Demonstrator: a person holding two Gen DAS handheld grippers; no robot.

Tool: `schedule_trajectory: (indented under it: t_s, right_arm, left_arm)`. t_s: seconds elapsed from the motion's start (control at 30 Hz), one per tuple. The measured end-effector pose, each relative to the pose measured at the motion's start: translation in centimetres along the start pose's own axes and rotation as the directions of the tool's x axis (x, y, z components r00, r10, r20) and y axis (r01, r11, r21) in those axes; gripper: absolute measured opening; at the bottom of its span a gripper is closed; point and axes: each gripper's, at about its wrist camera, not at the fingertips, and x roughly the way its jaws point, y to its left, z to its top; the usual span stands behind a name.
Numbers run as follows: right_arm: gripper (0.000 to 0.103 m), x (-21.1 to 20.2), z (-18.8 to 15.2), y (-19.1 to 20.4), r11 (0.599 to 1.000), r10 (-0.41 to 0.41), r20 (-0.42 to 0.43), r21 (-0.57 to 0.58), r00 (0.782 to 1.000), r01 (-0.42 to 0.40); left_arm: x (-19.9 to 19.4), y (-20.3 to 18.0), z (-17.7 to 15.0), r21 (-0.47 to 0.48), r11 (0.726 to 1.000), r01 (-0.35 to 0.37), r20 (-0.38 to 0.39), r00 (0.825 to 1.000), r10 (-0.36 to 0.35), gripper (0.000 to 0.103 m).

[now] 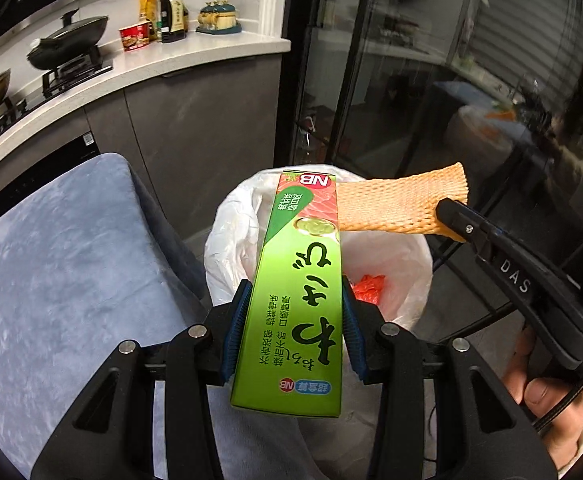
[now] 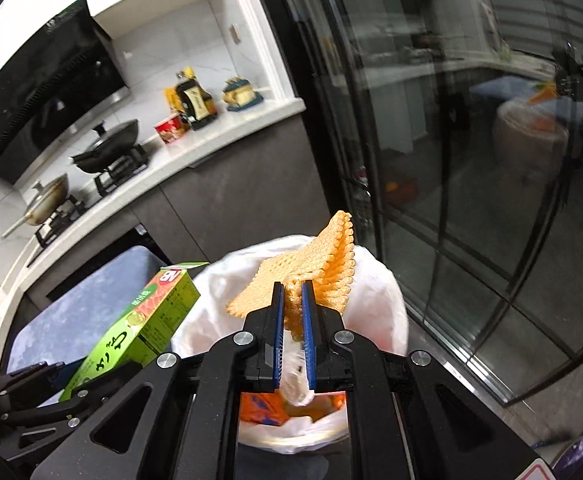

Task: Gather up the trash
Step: 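Carry the green box and orange mesh sleeve over the bin with both tools, then open both tools over the bin to drop the box and sleeve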

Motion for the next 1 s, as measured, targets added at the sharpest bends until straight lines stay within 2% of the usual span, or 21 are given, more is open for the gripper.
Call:
schedule_trajectory:
  t_s: [0.43, 0.6, 0.67, 0.73, 0.8, 1.0]
  right_arm:
    - [0.01, 3.3, -1.1, -1.8, 0.999, -0.029, -0.062, 0.02, 0.998, 0.03]
    - [0.015, 4.6, -1.3, -2.3, 0.998, -0.047, -0.089, 0.025, 0.995, 0.049]
    - [0.019, 4.9, -1.3, -2.5, 0.998, -0.053, -0.089, 0.029, 0.995, 0.055]
    - [0.025, 4.9, -1.2, -2.6, 0.997, -0.058, -0.081, 0.035, 0.995, 0.061]
    - [0.032, 4.6, -1.2, -2.7, 0.996, -0.07, -0.068, 0.041, 0.995, 0.073]
    - [0.038, 3.7, -1.1, -2.3, 0.996, -0.08, -0.045, 0.034, 0.996, 0.082]
  left_arm:
    - [3.6, -0.8, 0.1, 0.037, 0.999, -0.028, -0.057, 0.998, 0.03, 0.041]
    - [4.8, -0.9, 0.2, 0.048, 0.998, -0.031, -0.084, 0.996, 0.035, 0.041]
    - [5.0, -0.9, 0.3, 0.047, 0.998, -0.033, -0.084, 0.996, 0.037, 0.05]
    - [4.7, -0.6, 0.5, 0.043, 0.998, -0.05, -0.057, 0.997, 0.053, 0.073]
    - [4.2, -0.4, 0.7, 0.03, 0.998, -0.056, -0.03, 0.998, 0.057, 0.082]
    - [3.2, 0.3, 1.1, 0.012, 0.996, -0.088, -0.001, 0.996, 0.088, 0.086]
